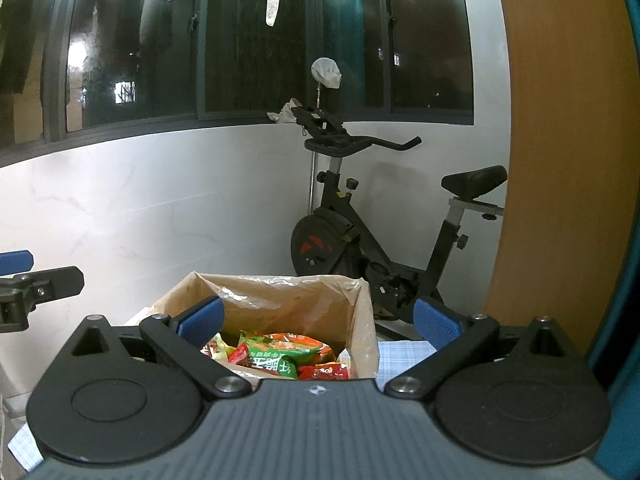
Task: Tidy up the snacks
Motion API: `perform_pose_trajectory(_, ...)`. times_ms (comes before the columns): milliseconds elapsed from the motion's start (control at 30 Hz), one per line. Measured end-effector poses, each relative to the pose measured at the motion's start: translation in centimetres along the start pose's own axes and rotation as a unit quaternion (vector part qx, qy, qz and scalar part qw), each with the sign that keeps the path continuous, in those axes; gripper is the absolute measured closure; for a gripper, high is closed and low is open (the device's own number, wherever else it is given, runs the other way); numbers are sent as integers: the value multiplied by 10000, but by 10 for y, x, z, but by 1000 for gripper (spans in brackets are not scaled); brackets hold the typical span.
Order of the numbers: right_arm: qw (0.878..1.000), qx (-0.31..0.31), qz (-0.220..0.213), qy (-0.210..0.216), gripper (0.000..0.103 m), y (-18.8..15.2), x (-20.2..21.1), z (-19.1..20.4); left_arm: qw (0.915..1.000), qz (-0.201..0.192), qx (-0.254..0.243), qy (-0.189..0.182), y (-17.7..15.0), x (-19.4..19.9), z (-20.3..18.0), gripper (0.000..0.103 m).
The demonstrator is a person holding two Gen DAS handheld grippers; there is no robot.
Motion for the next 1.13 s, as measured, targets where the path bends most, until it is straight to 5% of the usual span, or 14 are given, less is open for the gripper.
perform_pose_trajectory(1133,9998,-154,113,37,0,-7,-8,-3,9996,87,224,164,-7,-1,-2,7)
Point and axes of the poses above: each gripper's, at about its wrist camera, not at the fingertips, and x roughly against the way its jaws point, z to its left, y to its top, the point moved 7 cm from there along -x, roughly the way its jaws point, and after that the axes turned 1 degree about -y, right-handed, at the moved point
